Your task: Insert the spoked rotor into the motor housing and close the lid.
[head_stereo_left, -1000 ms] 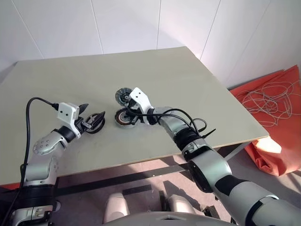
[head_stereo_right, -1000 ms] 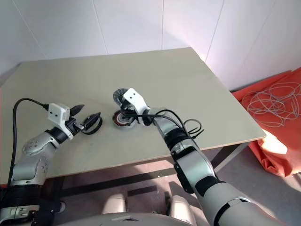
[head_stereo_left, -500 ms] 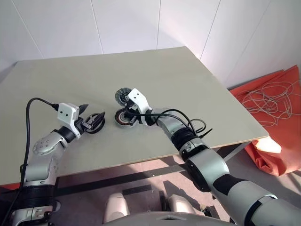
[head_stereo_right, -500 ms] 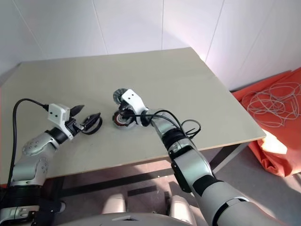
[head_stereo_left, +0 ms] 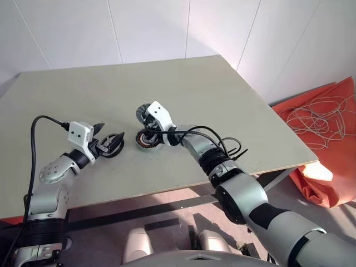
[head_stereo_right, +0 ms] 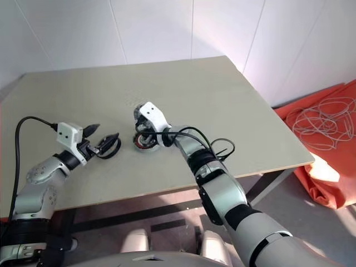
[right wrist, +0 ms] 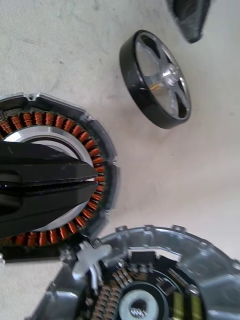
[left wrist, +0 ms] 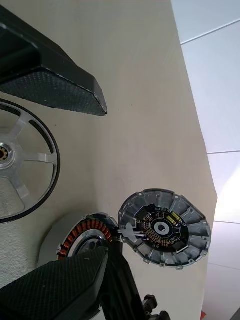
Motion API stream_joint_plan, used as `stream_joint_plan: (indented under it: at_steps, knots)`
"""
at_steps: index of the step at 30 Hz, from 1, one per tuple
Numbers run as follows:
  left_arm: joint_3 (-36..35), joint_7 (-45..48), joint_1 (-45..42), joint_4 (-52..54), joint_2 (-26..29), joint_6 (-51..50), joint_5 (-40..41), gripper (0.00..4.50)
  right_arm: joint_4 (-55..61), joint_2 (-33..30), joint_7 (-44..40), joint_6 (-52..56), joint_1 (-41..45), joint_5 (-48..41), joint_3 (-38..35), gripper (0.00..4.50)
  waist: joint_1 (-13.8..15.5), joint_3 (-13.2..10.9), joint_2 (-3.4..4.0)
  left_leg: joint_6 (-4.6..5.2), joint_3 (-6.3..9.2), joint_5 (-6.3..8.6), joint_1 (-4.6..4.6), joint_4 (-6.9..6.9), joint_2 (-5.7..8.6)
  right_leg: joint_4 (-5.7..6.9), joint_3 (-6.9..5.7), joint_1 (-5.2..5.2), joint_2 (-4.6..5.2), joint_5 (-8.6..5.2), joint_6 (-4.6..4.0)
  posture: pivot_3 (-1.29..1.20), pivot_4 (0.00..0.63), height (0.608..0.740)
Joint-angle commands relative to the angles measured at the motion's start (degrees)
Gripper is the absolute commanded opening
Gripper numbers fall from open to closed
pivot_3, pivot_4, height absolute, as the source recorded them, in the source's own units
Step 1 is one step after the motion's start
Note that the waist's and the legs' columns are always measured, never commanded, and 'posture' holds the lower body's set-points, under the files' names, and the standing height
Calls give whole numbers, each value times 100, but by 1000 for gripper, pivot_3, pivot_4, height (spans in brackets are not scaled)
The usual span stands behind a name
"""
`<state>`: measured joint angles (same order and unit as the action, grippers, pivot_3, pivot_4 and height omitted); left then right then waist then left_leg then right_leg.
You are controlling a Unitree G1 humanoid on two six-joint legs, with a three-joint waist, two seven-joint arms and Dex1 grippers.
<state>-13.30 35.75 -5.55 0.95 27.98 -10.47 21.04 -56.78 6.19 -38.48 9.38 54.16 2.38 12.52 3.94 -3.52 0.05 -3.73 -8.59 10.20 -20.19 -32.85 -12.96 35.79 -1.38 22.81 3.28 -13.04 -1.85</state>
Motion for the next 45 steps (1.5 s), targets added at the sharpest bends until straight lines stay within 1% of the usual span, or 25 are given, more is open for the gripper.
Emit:
stream_joint_plan:
  at_steps: [1,6,12,21,25,27,32,38,45]
  knots:
    - [-72,-24,-46,192,69,63,-11,4500,-92,-4,60,-197,49,60,-28,33,-2,0,0,0,0,0,0,0,0,0,0,0,0,0,0,0,0,740]
    - [-78,-21,-26,204,72,62,-8,4500,42,-70,42,-198,141,-3,-123,33,0,0,0,0,0,0,2,0,0,1,0,-2,0,0,0,0,0,740]
    - [-46,-5,-71,131,51,94,-21,4500,520,-85,-80,-74,262,-133,-214,33,0,0,0,0,0,0,0,0,-1,0,0,1,-1,0,0,0,0,740]
    - [-60,17,-108,89,70,103,-30,4500,7,11,15,-92,110,-32,-202,33,0,0,0,0,-1,0,-2,3,-1,0,-1,5,-1,-2,-3,0,0,740]
    - [-68,14,-91,116,76,96,-32,4500,-470,24,166,-226,-27,90,-168,33,-2,0,0,0,-1,0,-2,2,-1,1,-2,4,-1,-2,-3,0,0,740]
    - [-75,15,-70,135,81,92,-30,4500,-487,8,138,-266,-54,85,-165,33,-2,0,0,0,-1,0,9,2,-1,1,-1,-4,0,-2,-4,0,0,740]
    - [-74,12,-80,124,82,93,-32,4500,-376,-33,114,-296,88,-7,-261,33,-1,0,0,-1,-1,0,12,2,-1,3,-1,-7,0,-2,-4,0,0,740]
    - [-54,29,-126,57,73,125,-44,4500,88,-80,-4,-242,305,-125,-361,33,1,0,1,0,-1,0,3,2,-1,0,-1,-1,-1,-1,-5,0,0,740]
    - [-53,65,-157,-5,73,159,-60,4500,181,-66,-3,-182,288,-106,-381,33,-1,0,0,0,-1,0,-6,7,-4,0,-4,11,-2,-4,-9,0,0,740]
